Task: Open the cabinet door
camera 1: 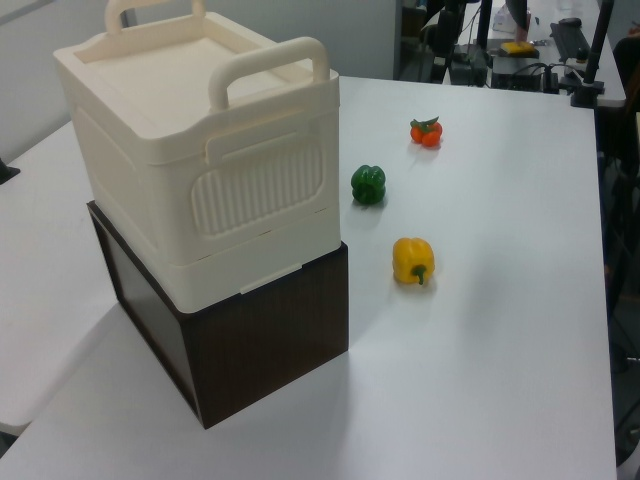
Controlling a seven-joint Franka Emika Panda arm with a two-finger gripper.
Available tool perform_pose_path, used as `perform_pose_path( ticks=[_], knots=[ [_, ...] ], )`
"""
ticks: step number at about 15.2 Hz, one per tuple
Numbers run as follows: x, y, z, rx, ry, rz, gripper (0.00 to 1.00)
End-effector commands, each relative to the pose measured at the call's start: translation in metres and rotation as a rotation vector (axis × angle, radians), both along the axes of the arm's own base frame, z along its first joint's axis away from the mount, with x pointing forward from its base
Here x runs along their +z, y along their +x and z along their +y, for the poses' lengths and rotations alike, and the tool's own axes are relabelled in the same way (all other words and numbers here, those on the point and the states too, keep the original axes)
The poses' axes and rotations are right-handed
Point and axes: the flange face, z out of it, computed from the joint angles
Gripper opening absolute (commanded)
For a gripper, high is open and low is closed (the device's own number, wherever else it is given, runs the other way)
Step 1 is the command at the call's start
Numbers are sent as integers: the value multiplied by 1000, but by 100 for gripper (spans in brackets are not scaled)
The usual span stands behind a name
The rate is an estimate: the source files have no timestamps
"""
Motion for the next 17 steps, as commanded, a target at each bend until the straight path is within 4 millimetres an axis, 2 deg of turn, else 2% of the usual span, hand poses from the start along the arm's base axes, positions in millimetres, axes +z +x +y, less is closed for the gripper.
perform_pose_path(
  ticks=[1, 17],
  knots=[
    [-3, -8, 6, 22, -4, 24, 100],
    [0, -10, -2, 21, 5, 23, 100]
  ],
)
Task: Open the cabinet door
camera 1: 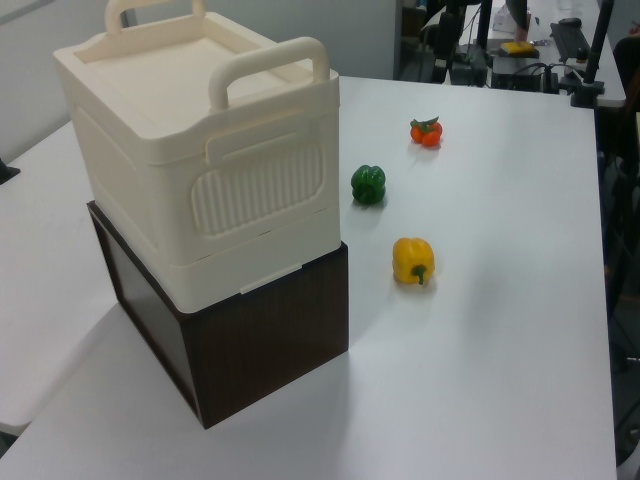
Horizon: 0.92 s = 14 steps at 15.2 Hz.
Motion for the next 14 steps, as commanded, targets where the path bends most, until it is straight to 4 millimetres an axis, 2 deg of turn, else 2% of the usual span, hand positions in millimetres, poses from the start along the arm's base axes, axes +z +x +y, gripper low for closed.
perform_pose_path(
  ticks=[1, 5, 8, 10, 12, 14],
  knots=[
    [3, -7, -4, 37, 5, 3, 100],
    [4, -6, -6, 345, -18, -43, 100],
    [2, -3, 8, 527, -10, -82, 100],
    [8, -2, 27, 591, 31, -132, 100],
    [19, -3, 53, 626, 45, -173, 90],
    [22, -3, 83, 664, 47, -212, 79]
  ],
)
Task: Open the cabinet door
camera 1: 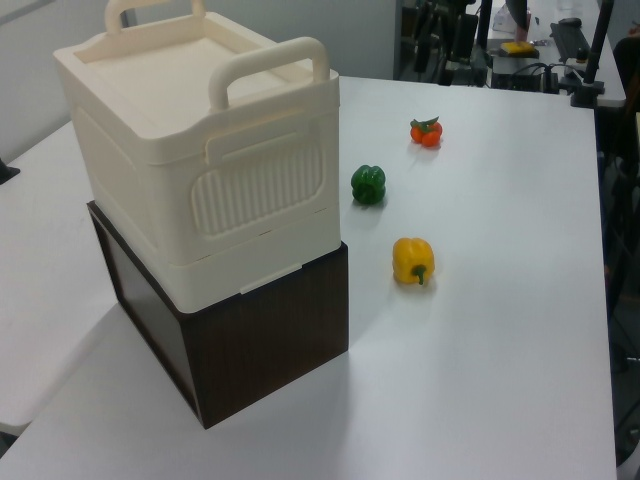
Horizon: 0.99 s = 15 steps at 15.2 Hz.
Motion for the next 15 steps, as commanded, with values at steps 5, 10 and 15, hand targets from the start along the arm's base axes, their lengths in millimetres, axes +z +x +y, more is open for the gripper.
perform_pose_path(
  ticks=[5, 10, 15],
  knots=[
    [0, 1, 102, 187, 44, -155, 45],
    [-11, 9, 145, 239, 95, -242, 38],
    [-24, 21, 171, 235, 153, -313, 38]
  ],
)
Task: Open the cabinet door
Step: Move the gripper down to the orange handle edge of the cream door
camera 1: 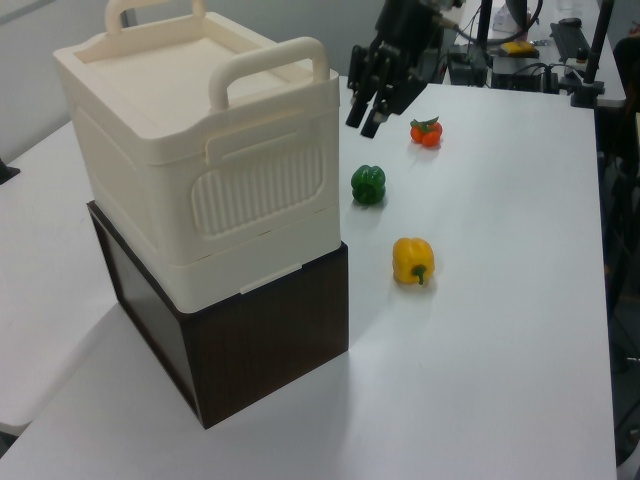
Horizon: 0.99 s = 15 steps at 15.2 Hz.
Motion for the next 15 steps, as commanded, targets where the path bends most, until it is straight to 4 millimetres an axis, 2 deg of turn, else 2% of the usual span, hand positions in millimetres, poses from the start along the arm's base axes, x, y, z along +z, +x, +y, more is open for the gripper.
perform_pose_path(
  ticks=[1, 5, 7, 10, 12, 15],
  knots=[
    [-6, 10, 15, 11, 55, -49, 38],
    [-6, 10, 29, -9, 95, -68, 37],
    [-11, 13, 31, -19, 107, -70, 30],
    [-13, 12, 38, -25, 120, -73, 4],
    [-15, 12, 39, -25, 112, -71, 0],
    [-15, 12, 39, -23, 112, -70, 0]
  ],
)
